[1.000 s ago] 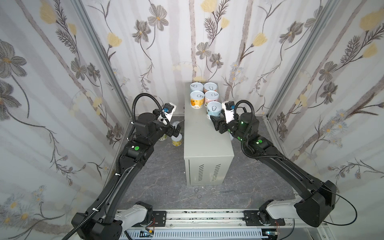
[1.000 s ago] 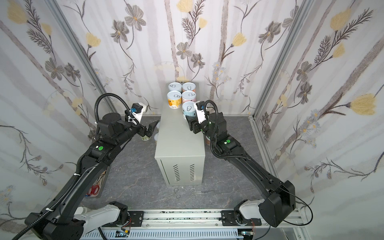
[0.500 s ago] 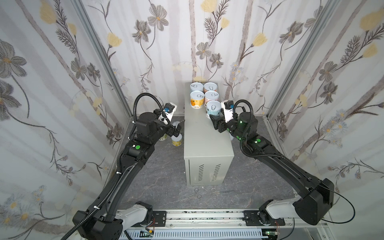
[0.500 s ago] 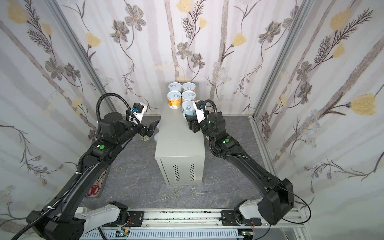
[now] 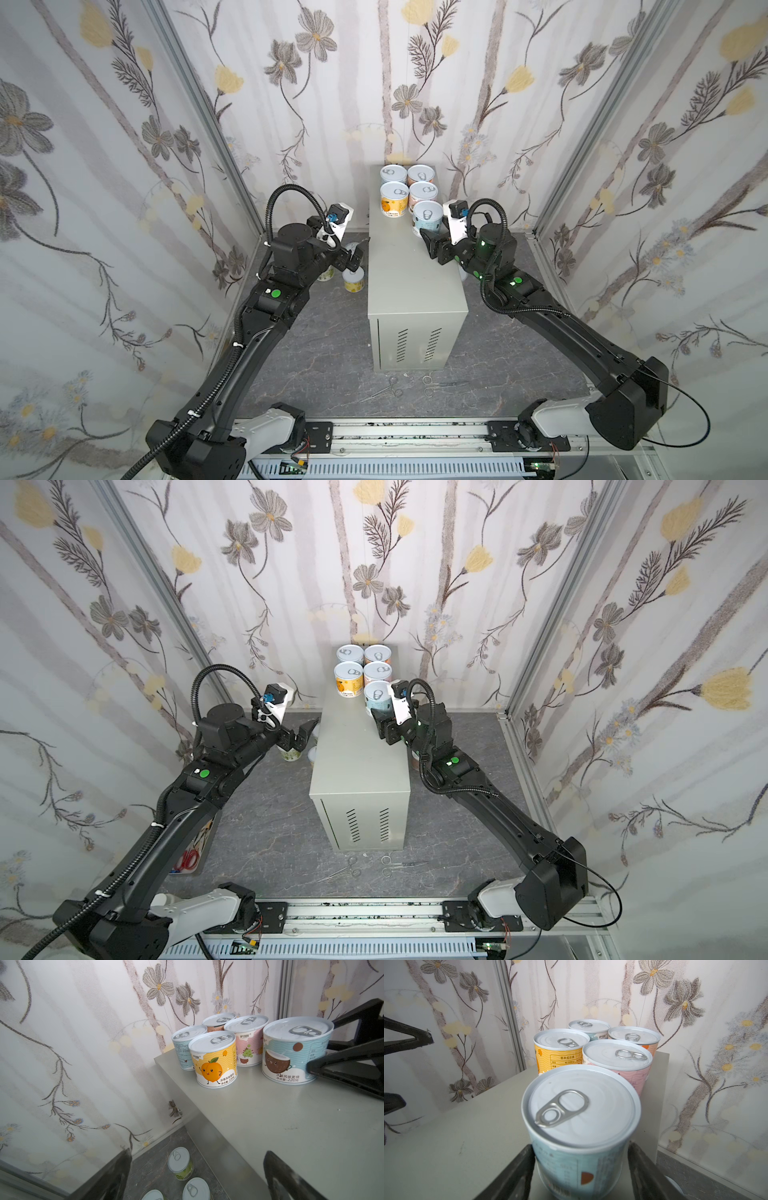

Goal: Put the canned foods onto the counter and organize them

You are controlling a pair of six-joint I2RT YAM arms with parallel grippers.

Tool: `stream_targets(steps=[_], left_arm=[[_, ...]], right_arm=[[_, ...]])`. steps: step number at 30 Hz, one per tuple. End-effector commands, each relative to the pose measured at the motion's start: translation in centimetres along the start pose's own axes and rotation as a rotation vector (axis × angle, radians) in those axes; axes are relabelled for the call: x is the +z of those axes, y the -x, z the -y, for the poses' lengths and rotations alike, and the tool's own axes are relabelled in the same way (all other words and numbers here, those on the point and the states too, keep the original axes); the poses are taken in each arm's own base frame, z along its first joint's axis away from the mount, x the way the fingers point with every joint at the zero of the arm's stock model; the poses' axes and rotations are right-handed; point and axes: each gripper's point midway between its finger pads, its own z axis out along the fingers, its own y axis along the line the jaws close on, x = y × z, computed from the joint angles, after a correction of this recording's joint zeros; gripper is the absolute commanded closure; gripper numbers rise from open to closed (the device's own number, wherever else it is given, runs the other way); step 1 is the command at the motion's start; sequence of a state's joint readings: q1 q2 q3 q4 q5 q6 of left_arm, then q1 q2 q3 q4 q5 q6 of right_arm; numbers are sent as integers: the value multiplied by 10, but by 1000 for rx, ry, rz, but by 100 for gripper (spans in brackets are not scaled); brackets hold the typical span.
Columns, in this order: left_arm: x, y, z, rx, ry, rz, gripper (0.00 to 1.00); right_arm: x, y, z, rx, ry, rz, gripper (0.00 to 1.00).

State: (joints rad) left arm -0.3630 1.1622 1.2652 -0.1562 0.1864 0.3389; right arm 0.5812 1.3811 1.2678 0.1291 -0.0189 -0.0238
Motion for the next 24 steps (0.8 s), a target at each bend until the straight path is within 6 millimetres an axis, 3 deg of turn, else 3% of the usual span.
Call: stream_targets(steps=[1, 7, 16, 19, 24], left_arm=[[-4, 16, -4, 5, 18, 53, 0], [-11, 18, -13, -8, 71, 67, 0], [-20, 0, -52, -107, 183, 69, 0], [-15, -24, -76, -162, 249, 18, 0], [-2, -95, -118, -246, 366, -91, 0]], right_arm=[[-1, -16, 3, -24, -14, -67, 29], [-3, -16, 3, -25, -11, -70, 26], [-16, -11, 0, -30, 5, -58, 15], [-24, -10, -1, -34, 7, -47, 13], [-43, -4, 4, -42, -11, -21, 11]])
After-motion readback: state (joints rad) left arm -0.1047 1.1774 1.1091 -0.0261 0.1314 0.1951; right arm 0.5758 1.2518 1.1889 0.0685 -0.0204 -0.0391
